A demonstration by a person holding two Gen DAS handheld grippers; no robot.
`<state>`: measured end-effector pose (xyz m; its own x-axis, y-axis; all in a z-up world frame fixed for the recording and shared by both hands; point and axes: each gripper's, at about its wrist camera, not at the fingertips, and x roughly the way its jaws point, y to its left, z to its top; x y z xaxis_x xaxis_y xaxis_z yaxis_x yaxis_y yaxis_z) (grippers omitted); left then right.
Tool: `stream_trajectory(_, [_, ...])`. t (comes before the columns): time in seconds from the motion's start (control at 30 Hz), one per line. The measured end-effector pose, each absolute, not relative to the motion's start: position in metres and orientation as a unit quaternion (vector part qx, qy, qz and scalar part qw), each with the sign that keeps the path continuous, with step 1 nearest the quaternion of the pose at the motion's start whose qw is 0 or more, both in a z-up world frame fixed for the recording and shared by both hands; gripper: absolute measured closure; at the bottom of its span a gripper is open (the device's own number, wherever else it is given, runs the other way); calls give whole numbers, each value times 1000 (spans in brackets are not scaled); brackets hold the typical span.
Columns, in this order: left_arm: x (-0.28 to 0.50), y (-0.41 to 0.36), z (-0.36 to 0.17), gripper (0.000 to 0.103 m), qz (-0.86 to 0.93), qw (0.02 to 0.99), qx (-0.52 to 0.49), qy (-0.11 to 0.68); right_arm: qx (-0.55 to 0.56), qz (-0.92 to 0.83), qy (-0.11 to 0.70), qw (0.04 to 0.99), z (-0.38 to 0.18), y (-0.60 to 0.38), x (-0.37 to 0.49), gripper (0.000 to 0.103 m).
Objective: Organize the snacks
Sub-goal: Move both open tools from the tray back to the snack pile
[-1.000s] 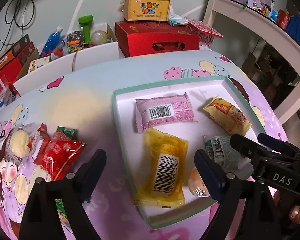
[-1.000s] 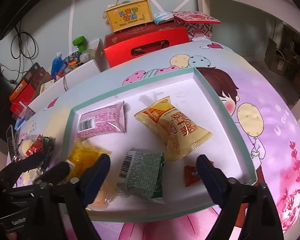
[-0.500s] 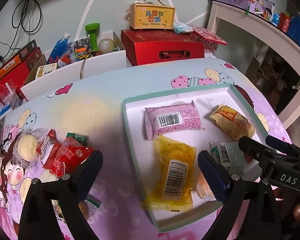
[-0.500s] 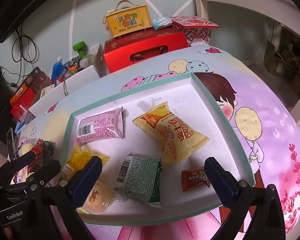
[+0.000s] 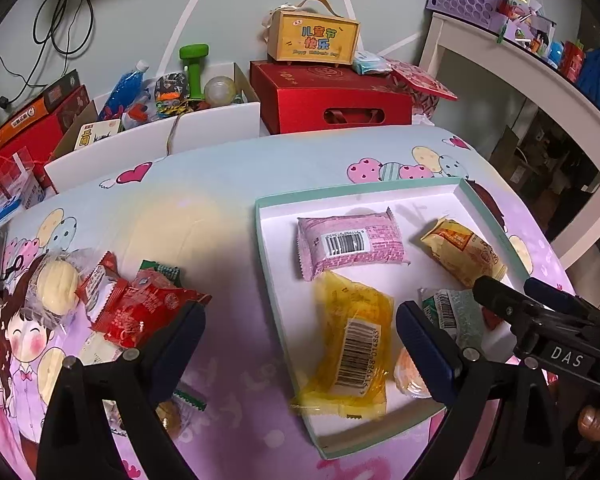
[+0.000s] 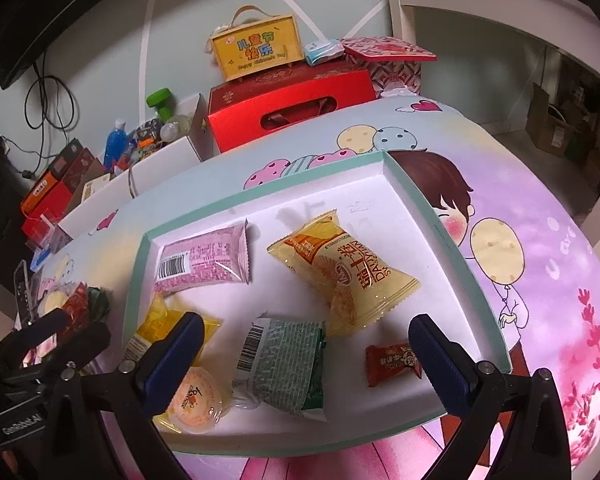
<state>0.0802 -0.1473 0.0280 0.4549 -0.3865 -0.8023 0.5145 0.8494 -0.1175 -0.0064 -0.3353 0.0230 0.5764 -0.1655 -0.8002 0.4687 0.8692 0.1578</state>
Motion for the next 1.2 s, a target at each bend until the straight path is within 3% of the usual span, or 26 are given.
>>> stream_trajectory(0.47, [84,-98,29,7,-230,853,59,464,165,-146,415,883,32,-306,5,0])
stream_trajectory(1.2, [99,65,13,7,-69,868,-49,489,111,-23,431,895,30,-190,42,0])
